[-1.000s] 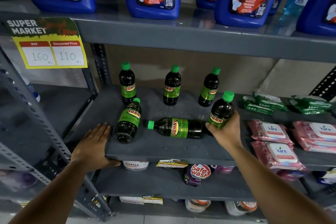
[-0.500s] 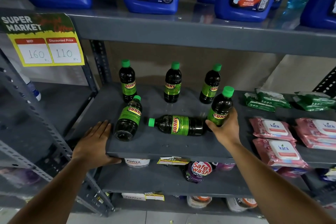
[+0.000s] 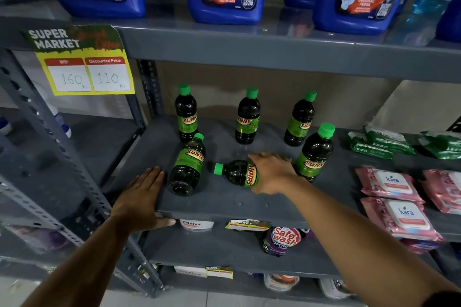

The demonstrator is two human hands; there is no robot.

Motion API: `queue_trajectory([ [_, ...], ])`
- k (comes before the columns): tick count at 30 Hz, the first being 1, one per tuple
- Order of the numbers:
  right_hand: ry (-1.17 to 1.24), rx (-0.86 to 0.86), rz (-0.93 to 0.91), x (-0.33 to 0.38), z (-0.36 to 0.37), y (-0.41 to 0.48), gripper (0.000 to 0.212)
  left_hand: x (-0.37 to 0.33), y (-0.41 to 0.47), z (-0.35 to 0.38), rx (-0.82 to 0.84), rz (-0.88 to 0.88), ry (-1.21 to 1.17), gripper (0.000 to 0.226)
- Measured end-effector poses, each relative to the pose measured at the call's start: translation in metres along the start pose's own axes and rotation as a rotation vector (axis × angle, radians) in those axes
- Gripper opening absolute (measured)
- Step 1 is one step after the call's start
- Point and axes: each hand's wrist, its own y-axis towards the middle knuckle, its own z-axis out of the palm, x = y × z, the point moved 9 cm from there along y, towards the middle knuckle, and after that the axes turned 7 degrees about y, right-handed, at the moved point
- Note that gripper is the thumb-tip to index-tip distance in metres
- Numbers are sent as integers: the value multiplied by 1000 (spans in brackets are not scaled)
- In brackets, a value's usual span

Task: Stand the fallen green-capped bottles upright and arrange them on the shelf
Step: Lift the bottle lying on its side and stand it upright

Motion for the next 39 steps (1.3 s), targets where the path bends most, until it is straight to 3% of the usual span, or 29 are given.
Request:
queue_trajectory([
  [3, 37, -111, 37, 1, -8, 6, 78, 0, -1, 0, -9, -6, 1, 137],
  [6, 173, -297, 76, -1, -11, 12, 78, 0, -1, -3, -24, -7, -6, 137],
  [14, 799, -750, 111, -5, -18, 9, 74, 1, 0, -2, -30, -13, 4, 138],
  [23, 1047, -830, 214, -23, 3, 9, 79, 1, 2, -2, -26, -15, 18, 138],
  [31, 1033, -642, 143, -26, 16, 5, 86, 0, 1, -3, -14, -24, 14, 136],
  [39, 985, -630, 184, -28, 17, 1, 91, 0, 1, -5, -9, -19, 9, 137],
])
